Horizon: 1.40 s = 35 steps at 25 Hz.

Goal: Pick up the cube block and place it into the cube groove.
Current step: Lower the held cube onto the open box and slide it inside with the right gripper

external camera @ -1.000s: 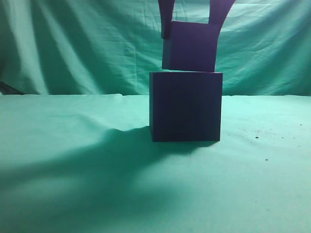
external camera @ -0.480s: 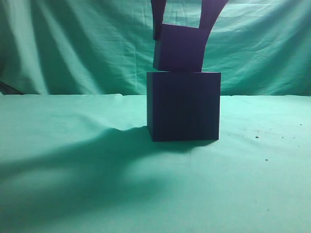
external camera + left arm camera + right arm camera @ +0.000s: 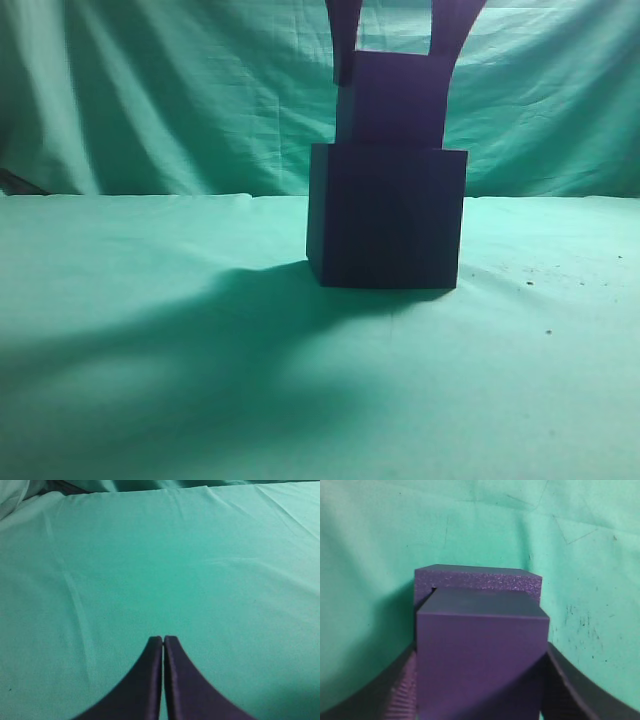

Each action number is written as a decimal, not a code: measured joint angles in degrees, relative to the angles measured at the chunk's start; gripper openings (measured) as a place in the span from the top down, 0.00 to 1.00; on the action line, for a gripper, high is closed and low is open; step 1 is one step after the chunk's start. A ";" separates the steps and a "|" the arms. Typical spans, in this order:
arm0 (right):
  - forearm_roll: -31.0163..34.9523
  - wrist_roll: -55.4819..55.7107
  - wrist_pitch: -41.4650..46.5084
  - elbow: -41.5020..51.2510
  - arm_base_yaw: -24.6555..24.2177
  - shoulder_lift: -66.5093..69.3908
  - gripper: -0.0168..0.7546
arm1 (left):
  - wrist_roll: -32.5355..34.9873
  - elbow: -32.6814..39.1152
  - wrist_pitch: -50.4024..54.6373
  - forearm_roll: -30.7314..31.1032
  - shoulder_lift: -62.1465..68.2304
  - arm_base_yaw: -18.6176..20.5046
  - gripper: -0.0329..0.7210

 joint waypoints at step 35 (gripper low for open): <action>-1.13 -5.49 2.57 -9.34 0.00 0.48 0.29 | 0.00 0.00 0.00 0.00 0.00 0.00 0.96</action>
